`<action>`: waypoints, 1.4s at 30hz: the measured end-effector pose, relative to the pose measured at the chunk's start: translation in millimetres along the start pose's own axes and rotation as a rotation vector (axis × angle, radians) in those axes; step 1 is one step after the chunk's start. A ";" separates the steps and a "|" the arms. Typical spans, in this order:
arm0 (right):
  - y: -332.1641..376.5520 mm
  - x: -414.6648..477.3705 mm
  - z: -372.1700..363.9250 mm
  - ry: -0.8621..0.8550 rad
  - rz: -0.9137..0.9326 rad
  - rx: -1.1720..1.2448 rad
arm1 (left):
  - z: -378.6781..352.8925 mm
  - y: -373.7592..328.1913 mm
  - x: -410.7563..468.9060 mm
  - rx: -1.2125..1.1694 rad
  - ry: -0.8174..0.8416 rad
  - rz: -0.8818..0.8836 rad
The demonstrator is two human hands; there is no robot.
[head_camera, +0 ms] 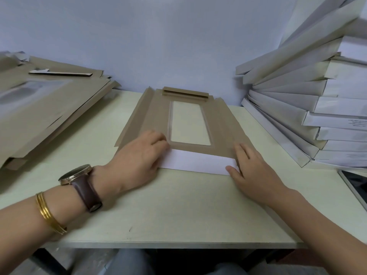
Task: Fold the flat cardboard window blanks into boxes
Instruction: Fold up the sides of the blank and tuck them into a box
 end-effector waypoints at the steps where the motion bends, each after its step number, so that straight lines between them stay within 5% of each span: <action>1: 0.8 -1.4 0.6 -0.021 0.021 0.015 | -3.3 -1.0 -0.1 -0.008 0.029 -0.026; 7: 12.2 -8.8 2.2 -0.108 0.267 0.026 | -21.3 3.4 0.3 -0.032 0.164 -0.002; 16: 9.2 0.7 -1.0 -0.073 0.297 0.098 | -21.5 1.3 7.1 -0.040 0.184 0.058; 35: 14.2 57.7 27.4 0.277 0.110 -0.026 | -20.2 6.4 37.8 -0.082 0.132 0.300; 42: 6.7 61.2 10.1 0.184 0.103 0.078 | -33.0 11.9 43.1 -0.036 0.124 0.270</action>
Point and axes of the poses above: each hand's wrist, its own x-axis towards the middle knuckle, its own z-axis out of the back of the hand, y = z × x, the point moved 2 cm from there along x, towards the middle knuckle, and after that the axes turned 1 degree about z, right-handed, at the moved point
